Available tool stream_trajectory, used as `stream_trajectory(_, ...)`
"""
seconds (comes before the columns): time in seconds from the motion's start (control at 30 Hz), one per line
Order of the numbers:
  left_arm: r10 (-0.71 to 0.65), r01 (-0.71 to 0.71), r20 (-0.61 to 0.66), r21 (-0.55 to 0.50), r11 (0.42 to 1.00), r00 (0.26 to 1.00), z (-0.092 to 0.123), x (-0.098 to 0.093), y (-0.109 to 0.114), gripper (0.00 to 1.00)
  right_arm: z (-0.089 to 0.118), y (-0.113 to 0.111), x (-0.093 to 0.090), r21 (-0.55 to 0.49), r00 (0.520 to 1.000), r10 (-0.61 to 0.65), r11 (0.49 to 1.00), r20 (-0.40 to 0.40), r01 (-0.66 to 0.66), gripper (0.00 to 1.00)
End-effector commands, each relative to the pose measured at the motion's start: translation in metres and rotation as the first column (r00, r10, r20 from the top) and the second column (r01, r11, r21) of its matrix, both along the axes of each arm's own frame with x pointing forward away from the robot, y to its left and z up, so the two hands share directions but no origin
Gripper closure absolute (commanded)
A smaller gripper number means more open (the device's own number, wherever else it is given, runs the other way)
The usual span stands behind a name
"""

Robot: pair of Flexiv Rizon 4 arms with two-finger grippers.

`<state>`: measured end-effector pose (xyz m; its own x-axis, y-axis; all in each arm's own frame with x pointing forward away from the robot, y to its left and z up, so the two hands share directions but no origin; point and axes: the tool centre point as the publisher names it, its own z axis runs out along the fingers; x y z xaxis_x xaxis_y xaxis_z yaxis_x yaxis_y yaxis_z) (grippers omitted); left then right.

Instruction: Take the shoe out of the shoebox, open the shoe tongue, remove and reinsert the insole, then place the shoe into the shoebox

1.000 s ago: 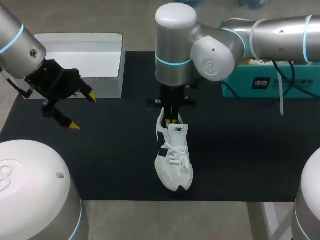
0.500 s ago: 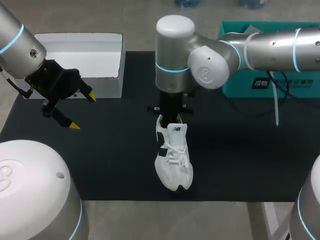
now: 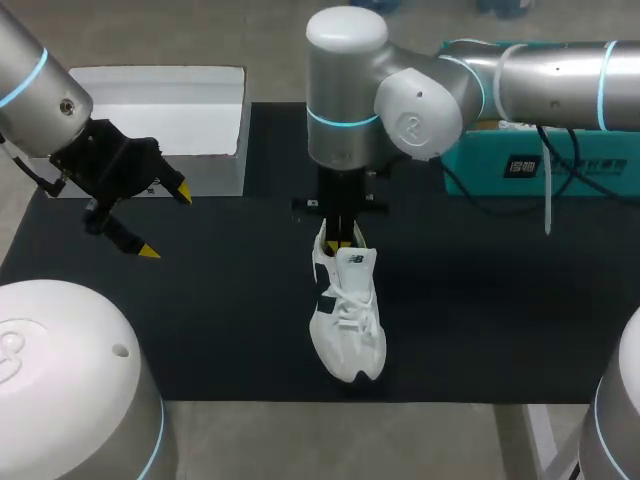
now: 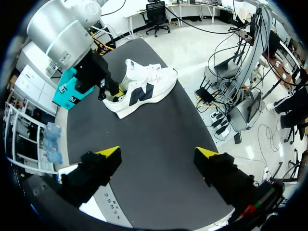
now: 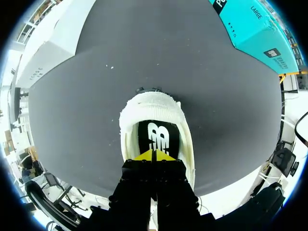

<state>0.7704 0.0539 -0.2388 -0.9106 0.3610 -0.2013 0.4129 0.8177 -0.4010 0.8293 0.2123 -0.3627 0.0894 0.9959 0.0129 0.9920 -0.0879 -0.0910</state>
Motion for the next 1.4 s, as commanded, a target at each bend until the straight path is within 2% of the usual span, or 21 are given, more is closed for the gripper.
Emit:
stream_trajectory(0.03,0.000,0.000,0.000,0.002,1.000,1.000,0.000,0.000,0.000,0.00,0.019,-0.003,-0.009,-0.022,1.000,0.011,1.000,0.002,-0.011,1.00)
stream_trajectory(0.3,0.000,0.000,0.000,0.002,1.000,1.000,0.000,0.000,0.000,0.00,-0.002,-0.007,-0.029,-0.001,0.999,-0.014,1.000,-0.047,0.014,1.00)
stream_trajectory(0.53,0.000,0.000,0.000,0.002,1.000,1.000,0.000,0.000,0.000,0.00,-0.022,-0.010,-0.038,0.013,0.995,-0.024,1.000,-0.096,0.025,1.00)
stream_trajectory(0.67,0.000,0.000,0.000,0.002,1.000,1.000,0.000,0.000,0.000,0.00,-0.023,-0.011,-0.039,0.011,0.994,-0.032,0.999,-0.103,0.033,1.00)
stream_trajectory(0.7,0.000,0.000,0.000,0.002,1.000,1.000,0.000,0.000,0.000,0.00,-0.023,-0.012,-0.039,0.011,0.994,-0.033,0.999,-0.102,0.035,0.87)
stream_trajectory(0.73,0.000,0.000,0.000,0.002,1.000,1.000,0.000,0.000,0.000,0.00,-0.021,-0.012,-0.038,0.009,0.994,-0.035,0.999,-0.099,0.036,0.81)
stream_trajectory(0.77,0.000,0.000,0.000,0.002,1.000,1.000,0.000,0.000,0.000,0.00,-0.020,-0.013,-0.038,0.008,0.995,-0.036,0.999,-0.097,0.037,0.80)
stream_trajectory(0.83,0.000,0.000,0.000,0.002,1.000,1.000,0.000,0.000,0.000,0.00,-0.019,-0.013,-0.037,0.005,0.995,-0.038,0.999,-0.095,0.038,0.71)
stream_trajectory(1.03,0.000,0.000,0.000,0.002,1.000,1.000,0.000,0.000,0.000,0.00,-0.022,-0.012,-0.038,0.004,0.994,-0.036,0.999,-0.099,0.036,0.53)
stream_trajectory(1.2,0.000,0.000,0.000,0.002,1.000,1.000,0.000,0.000,0.000,0.00,-0.023,-0.012,-0.038,0.005,0.994,-0.034,0.999,-0.105,0.034,0.50)
stream_trajectory(1.3,0.000,0.000,0.000,0.002,1.000,1.000,0.000,0.000,0.000,0.00,-0.023,-0.012,-0.038,0.006,0.994,-0.032,0.999,-0.105,0.033,0.41)
stream_trajectory(1.37,0.000,0.000,0.000,0.002,1.000,1.000,0.000,0.000,0.000,0.00,-0.023,-0.012,-0.038,0.006,0.994,-0.030,0.999,-0.105,0.031,0.31)
stream_trajectory(1.4,0.000,0.000,0.000,0.002,1.000,1.000,0.000,0.000,0.000,0.00,-0.023,-0.012,-0.038,0.006,0.994,-0.030,1.000,-0.104,0.030,0.31)
